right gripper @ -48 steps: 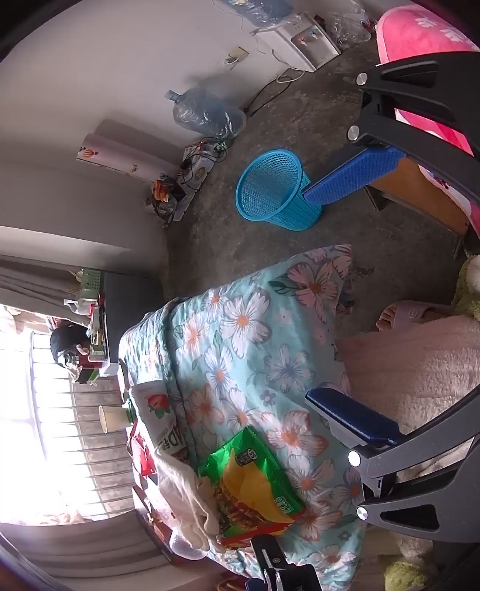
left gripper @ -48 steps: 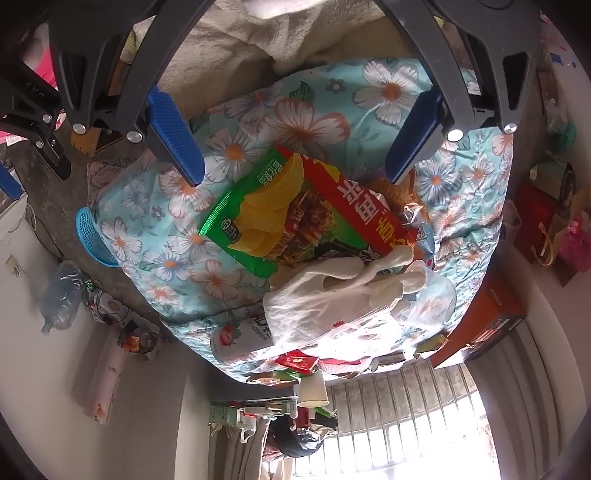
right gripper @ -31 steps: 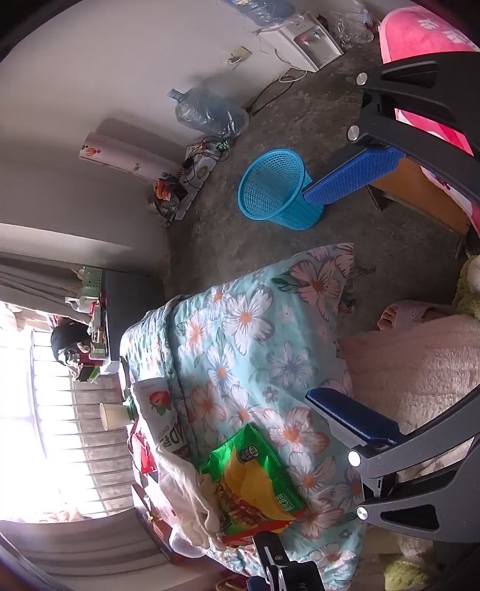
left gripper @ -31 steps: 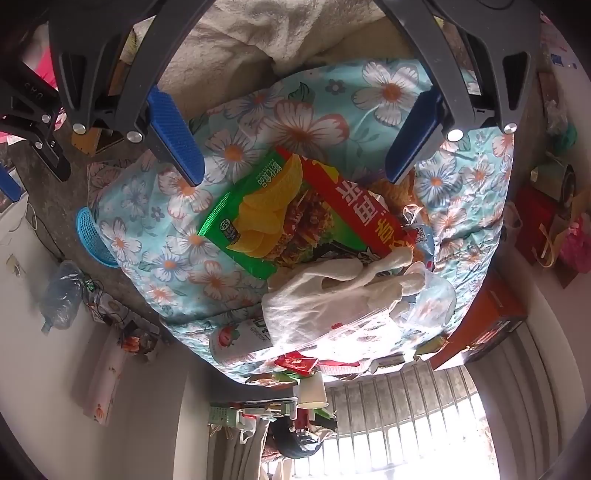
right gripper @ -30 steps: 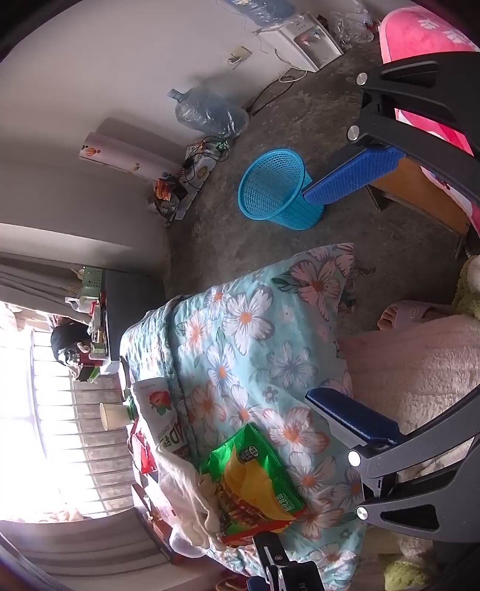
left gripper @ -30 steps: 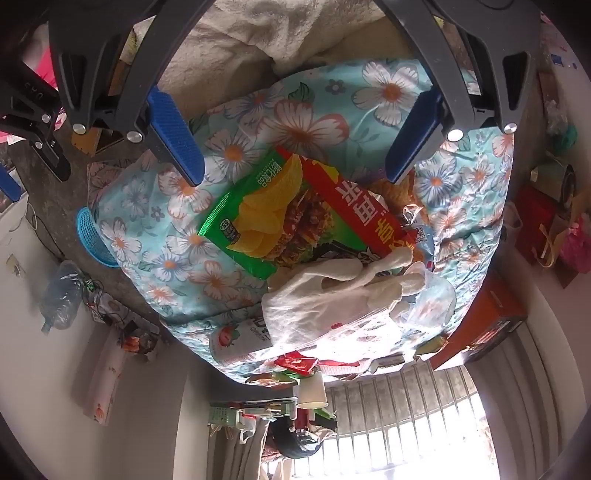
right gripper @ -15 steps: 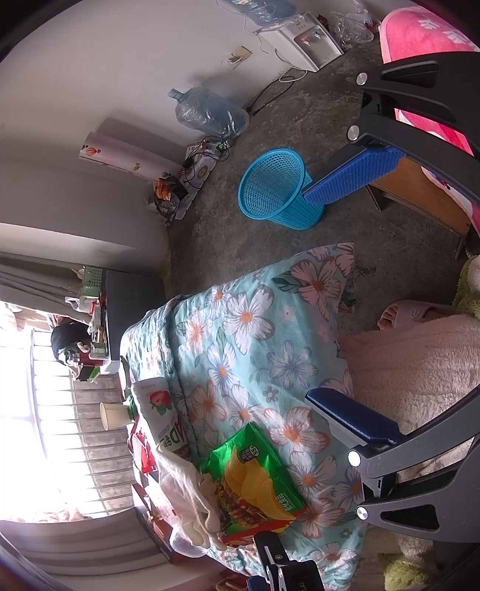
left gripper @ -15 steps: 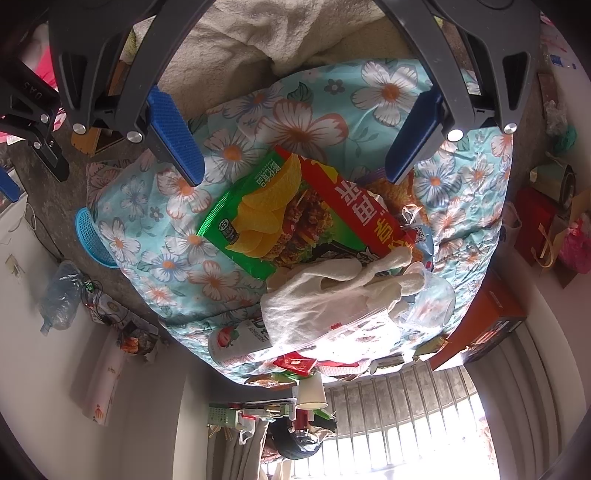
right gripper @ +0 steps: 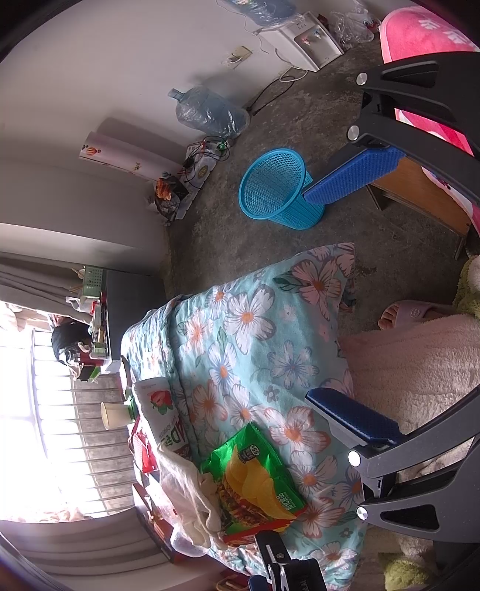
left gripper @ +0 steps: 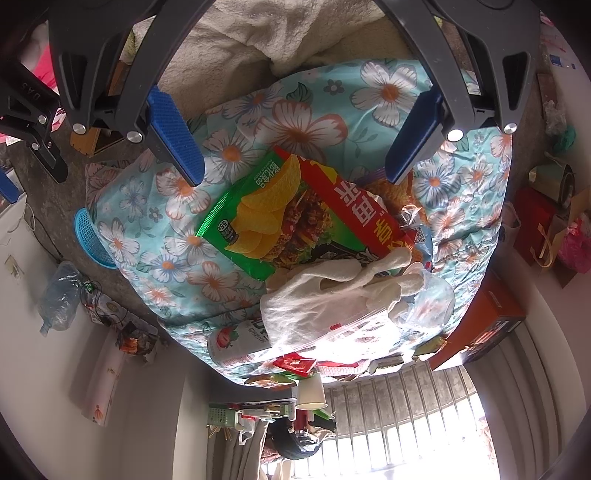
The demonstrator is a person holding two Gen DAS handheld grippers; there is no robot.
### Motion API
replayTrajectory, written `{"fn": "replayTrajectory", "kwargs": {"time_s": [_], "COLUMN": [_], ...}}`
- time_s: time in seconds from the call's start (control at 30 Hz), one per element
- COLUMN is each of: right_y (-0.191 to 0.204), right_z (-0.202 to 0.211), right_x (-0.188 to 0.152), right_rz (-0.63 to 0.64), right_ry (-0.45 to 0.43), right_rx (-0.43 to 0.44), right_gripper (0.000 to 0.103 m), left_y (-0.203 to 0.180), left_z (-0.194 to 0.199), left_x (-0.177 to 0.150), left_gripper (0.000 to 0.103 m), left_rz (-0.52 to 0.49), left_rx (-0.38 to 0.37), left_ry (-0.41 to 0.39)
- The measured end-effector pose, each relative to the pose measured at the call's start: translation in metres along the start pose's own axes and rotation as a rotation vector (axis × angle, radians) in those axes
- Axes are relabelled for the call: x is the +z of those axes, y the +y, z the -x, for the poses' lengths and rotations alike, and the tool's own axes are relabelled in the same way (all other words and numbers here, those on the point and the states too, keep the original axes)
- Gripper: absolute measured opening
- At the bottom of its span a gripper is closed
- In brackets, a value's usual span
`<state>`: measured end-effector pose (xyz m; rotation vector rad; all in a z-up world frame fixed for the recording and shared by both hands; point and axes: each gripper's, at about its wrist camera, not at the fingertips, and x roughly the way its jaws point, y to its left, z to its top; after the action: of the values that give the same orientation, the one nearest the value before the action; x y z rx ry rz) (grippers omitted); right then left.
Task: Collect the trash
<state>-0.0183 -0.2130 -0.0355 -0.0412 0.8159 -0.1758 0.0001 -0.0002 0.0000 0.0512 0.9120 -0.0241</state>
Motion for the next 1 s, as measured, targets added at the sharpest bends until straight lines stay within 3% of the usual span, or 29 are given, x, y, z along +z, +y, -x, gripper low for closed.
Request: {"fn": "replayTrajectory", "kwargs": {"time_s": [1.0], "right_y": [0.003], "right_z": [-0.0001], "right_x": [0.0007], "right_rz": [0.0], "right_ry": [0.0], "right_rx": [0.001], "right_gripper": [0.097], "left_y": [-0.0003], "left_z": [-0.0001], "left_x": [0.0], "left_gripper": [0.094], "left_rz": [-0.001], "left_rx": [0.001], "left_ry": [0.004]}}
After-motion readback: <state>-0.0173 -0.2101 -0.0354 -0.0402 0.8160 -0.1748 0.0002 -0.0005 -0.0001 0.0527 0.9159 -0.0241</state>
